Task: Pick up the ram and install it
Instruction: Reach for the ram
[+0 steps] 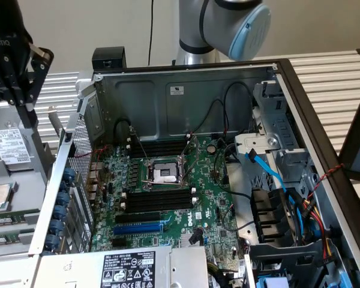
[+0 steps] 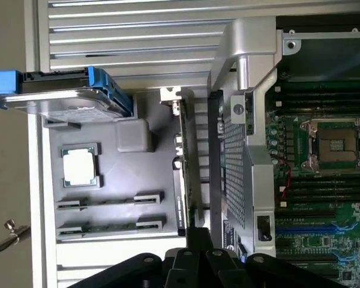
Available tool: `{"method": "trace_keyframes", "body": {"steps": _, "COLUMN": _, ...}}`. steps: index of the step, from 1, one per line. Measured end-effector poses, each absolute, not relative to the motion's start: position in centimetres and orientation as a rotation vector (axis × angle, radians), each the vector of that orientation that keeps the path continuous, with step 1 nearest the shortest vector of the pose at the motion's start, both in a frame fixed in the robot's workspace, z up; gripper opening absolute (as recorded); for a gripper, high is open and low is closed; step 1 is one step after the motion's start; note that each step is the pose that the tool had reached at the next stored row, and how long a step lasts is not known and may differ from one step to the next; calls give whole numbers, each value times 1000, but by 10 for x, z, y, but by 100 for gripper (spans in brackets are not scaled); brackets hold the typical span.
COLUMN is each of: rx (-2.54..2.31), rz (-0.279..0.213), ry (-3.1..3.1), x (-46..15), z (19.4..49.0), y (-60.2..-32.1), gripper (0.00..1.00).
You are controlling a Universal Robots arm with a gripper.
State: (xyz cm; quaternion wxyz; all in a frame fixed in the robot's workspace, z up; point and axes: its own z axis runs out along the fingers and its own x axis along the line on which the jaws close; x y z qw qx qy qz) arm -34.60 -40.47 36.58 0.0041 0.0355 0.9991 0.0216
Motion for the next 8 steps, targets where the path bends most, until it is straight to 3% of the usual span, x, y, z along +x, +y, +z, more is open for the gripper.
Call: {"method": "trace_keyframes", "body": {"steps": 8, "rx": 112, "rz": 64, "ry": 3142, "x": -383, "z": 355, "y": -405, "gripper": 10}}
